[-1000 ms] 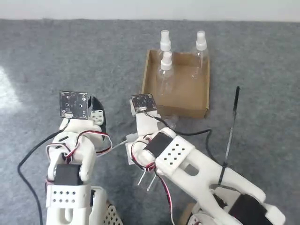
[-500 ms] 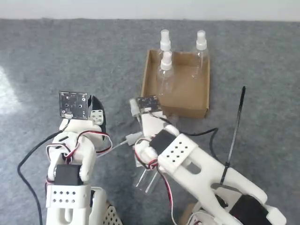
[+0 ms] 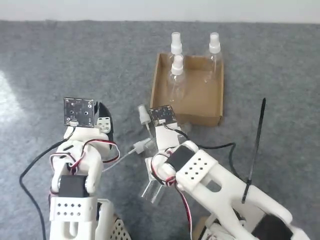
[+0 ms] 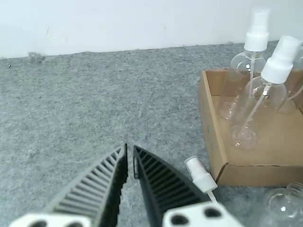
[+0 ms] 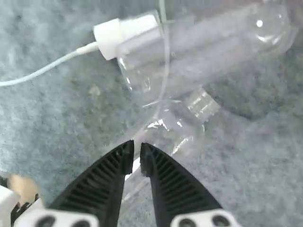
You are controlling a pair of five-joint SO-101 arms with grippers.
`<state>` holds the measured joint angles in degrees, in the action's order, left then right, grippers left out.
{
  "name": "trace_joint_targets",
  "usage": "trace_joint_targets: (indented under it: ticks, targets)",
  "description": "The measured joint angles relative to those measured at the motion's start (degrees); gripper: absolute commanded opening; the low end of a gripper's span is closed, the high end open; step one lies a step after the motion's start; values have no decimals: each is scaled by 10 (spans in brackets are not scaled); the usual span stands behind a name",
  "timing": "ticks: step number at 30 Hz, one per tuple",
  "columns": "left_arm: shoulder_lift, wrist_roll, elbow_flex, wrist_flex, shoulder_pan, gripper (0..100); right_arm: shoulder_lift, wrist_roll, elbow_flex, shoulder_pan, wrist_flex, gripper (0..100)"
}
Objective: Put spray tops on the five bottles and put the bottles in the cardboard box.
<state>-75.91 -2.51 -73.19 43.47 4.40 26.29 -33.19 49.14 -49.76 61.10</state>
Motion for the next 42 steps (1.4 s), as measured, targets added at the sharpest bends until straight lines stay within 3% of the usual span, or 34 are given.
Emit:
trace_joint_targets:
  ticks: [5, 16, 20, 24, 31, 38, 42]
  targets:
    - [0, 0, 0, 0, 0, 12, 2, 3, 4, 92, 11, 6]
    - [0, 0, 0, 0, 0, 12, -11, 171, 23, 397, 63, 6]
    - [0, 0, 0, 0, 0, 12, -11, 191, 1, 464, 65, 6]
    - [0, 0, 0, 0, 0, 12, -11, 177, -70, 427, 111, 9]
    - [0, 0, 0, 0, 0, 12, -11, 77, -206, 217, 227, 10]
    - [0, 0, 0, 0, 0, 12, -11, 48, -148, 61, 142, 30]
    - [0, 0, 0, 0, 0, 12, -11, 11, -122, 25, 95, 196]
